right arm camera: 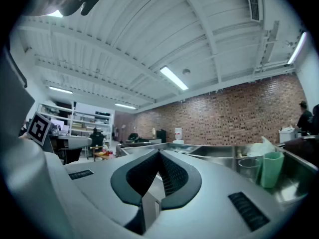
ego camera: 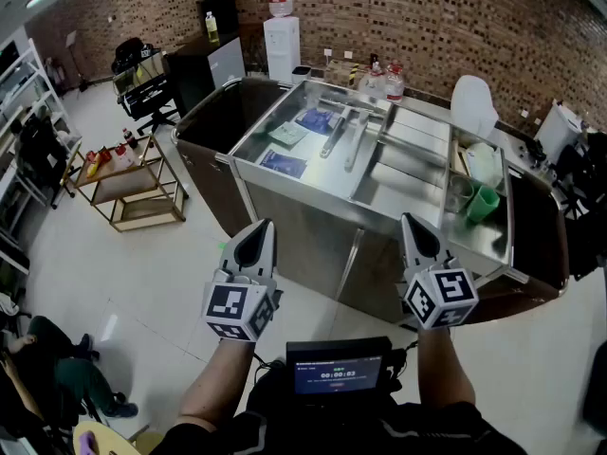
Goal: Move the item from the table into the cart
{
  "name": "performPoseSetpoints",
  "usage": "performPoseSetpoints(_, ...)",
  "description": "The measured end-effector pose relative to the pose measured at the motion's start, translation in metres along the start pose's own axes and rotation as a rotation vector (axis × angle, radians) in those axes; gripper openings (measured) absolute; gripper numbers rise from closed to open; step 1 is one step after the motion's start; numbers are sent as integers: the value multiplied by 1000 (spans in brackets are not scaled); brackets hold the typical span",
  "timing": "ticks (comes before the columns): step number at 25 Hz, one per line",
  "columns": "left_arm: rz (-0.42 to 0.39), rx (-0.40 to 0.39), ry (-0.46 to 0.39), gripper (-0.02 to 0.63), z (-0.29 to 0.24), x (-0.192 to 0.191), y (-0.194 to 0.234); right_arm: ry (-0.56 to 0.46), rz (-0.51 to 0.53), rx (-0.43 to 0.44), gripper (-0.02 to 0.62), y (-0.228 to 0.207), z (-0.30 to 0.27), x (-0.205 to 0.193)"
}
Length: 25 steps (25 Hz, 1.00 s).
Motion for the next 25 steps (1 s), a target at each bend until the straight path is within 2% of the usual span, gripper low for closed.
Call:
performPoseSetpoints(2, -16, 25, -2, 5, 19, 9, 30, -8, 10, 48, 5, 34, -21, 9)
performPoseSetpoints(5, 3, 80, -8, 5, 55, 24, 86, -33, 17, 120, 5, 90, -57, 22)
performPoseSetpoints(10, 31, 226, -32, 5, 137, 50, 190, -39, 29, 257, 5, 196, -122, 42)
performPoseSetpoints(15, 18, 373, -50, 5, 216, 64, 271, -84, 36, 407, 5, 298, -184, 60)
performPoseSetpoints(21, -15, 635, -114, 5, 303, 81, 316, -132, 25, 668, 5, 402, -255, 77)
performPoseSetpoints(25, 4, 827, -143, 5, 353, 84, 323, -157, 15, 894, 5, 477, -288, 82)
Point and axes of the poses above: the fingertips, and each gripper's own axes: z backward along the fingers, y to its left, x out of its top, the point moved 10 cm from there along z, backward along the fingers, and after that the axes turned 11 degrees about z, right-handed, at the moved point
